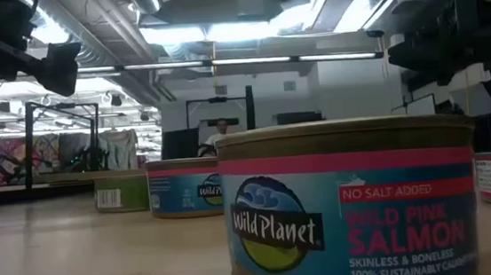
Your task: Stack canned seafood by type on shelf
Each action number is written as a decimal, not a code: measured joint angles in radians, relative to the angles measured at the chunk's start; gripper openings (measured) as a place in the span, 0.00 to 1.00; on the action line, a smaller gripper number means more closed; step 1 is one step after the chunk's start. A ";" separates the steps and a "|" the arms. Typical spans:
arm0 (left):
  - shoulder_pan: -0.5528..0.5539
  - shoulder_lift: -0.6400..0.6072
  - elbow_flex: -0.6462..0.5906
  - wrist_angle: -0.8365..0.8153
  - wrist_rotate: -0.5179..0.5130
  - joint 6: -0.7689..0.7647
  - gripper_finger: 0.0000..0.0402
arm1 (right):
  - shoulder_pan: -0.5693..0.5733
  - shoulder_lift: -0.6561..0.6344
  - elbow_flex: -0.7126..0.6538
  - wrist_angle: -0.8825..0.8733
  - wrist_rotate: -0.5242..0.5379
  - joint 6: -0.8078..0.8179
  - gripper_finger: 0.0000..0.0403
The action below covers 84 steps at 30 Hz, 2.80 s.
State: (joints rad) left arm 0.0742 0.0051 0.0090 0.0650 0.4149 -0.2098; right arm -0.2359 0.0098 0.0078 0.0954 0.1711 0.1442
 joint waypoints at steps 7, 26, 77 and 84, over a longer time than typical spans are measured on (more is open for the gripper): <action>0.000 0.000 0.000 0.000 0.000 0.000 0.84 | 0.000 0.000 0.000 0.000 0.000 0.000 0.34; 0.000 0.000 0.000 0.000 0.000 0.000 0.84 | 0.000 0.000 0.000 0.000 0.000 0.000 0.34; 0.000 0.000 0.000 0.000 -0.063 0.046 0.84 | 0.000 0.000 0.000 -0.038 0.002 0.009 0.34; 0.000 0.000 0.000 0.031 -0.141 0.095 0.84 | 0.000 0.000 0.000 -0.038 0.002 0.009 0.34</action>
State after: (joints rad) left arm 0.0746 0.0052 0.0092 0.0957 0.2740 -0.1149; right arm -0.2360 0.0101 0.0082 0.0574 0.1726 0.1535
